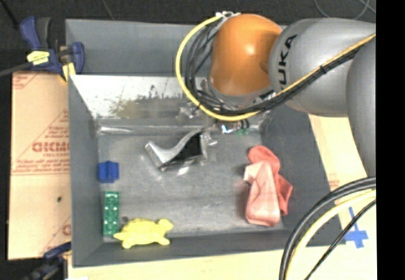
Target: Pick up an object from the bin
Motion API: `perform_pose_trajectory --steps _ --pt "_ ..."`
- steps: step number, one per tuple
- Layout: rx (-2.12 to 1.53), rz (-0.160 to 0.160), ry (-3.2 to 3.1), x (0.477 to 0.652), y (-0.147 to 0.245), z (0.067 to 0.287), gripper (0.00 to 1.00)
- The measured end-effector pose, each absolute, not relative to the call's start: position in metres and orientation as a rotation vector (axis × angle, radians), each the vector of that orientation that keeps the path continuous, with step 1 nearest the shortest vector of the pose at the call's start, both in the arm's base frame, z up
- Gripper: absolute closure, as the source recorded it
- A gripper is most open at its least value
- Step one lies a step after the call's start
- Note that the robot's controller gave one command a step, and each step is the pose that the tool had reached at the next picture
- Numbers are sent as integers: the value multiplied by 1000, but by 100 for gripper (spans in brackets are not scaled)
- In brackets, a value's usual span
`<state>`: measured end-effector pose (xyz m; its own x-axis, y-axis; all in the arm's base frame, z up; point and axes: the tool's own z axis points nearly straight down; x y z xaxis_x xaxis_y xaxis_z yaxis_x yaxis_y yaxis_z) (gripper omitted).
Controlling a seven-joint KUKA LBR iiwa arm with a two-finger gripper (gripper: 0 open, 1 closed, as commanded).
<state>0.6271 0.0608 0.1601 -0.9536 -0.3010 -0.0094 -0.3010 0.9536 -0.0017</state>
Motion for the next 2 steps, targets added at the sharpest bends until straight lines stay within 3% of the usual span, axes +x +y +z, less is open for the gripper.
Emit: perform_pose_trajectory --steps 1,2 --pt "-633 -5 3059 641 55 136 0" --pt "-1052 -3 2943 648 54 76 100"
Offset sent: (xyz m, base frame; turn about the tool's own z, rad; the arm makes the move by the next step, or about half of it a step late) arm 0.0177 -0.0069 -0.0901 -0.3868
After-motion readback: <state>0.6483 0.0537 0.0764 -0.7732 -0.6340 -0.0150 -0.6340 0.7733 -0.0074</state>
